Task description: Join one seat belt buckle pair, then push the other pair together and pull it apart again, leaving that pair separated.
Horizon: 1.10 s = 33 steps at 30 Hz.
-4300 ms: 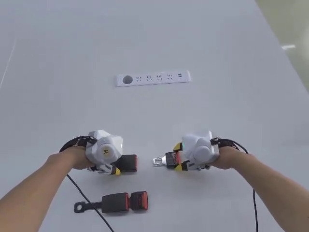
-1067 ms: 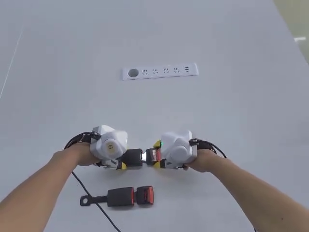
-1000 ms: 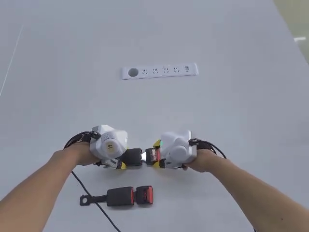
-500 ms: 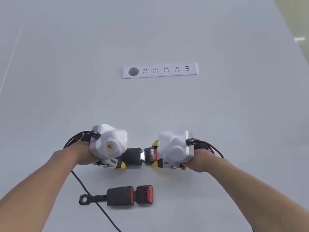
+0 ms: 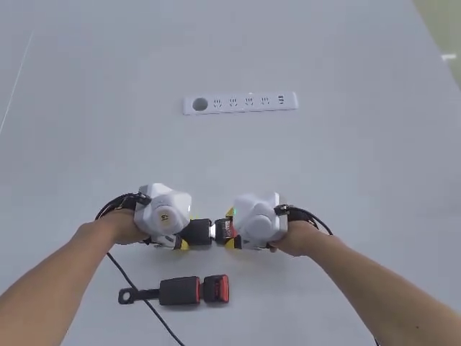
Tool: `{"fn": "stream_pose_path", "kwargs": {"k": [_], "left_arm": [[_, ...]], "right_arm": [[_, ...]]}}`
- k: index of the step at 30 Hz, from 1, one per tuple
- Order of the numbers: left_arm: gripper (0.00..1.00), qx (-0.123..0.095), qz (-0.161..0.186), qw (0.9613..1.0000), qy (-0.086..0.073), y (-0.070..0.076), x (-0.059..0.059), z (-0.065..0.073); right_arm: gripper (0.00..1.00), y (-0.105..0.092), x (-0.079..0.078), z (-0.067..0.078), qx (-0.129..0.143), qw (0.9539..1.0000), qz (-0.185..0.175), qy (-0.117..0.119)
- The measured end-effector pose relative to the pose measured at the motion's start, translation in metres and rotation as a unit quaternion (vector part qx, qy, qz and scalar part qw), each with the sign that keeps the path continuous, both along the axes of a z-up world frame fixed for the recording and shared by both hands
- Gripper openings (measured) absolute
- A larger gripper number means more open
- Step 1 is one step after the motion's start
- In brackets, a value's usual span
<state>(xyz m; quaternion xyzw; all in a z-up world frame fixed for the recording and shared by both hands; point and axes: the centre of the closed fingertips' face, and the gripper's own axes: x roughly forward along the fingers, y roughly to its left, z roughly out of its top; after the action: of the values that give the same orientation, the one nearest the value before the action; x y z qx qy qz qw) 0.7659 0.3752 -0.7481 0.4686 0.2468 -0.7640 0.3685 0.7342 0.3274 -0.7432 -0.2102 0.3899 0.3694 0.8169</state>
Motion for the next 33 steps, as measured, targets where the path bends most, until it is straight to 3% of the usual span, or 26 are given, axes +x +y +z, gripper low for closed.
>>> {"fn": "stream_pose_path", "kwargs": {"k": [6,13,19,33], "left_arm": [[0.31,0.002,0.002,1.0,-0.002,0.0,0.0,0.0],[0.32,0.0,0.013,0.9999,0.004,0.0,0.0,0.0],[0.32,0.002,0.012,0.9999,0.005,-0.001,0.0,-0.001],[0.34,0.007,0.005,1.0,-0.003,0.0,0.0,-0.002]], "right_arm": [[0.28,0.0,0.0,0.0,-0.002,1.0,-0.002,-0.001],[0.29,-0.002,-0.002,0.0,-0.01,0.9996,0.021,-0.014],[0.29,-0.02,-0.012,-0.002,-0.022,0.9994,0.025,0.0],[0.3,-0.018,-0.012,-0.003,-0.022,0.9995,0.024,0.002]]}}
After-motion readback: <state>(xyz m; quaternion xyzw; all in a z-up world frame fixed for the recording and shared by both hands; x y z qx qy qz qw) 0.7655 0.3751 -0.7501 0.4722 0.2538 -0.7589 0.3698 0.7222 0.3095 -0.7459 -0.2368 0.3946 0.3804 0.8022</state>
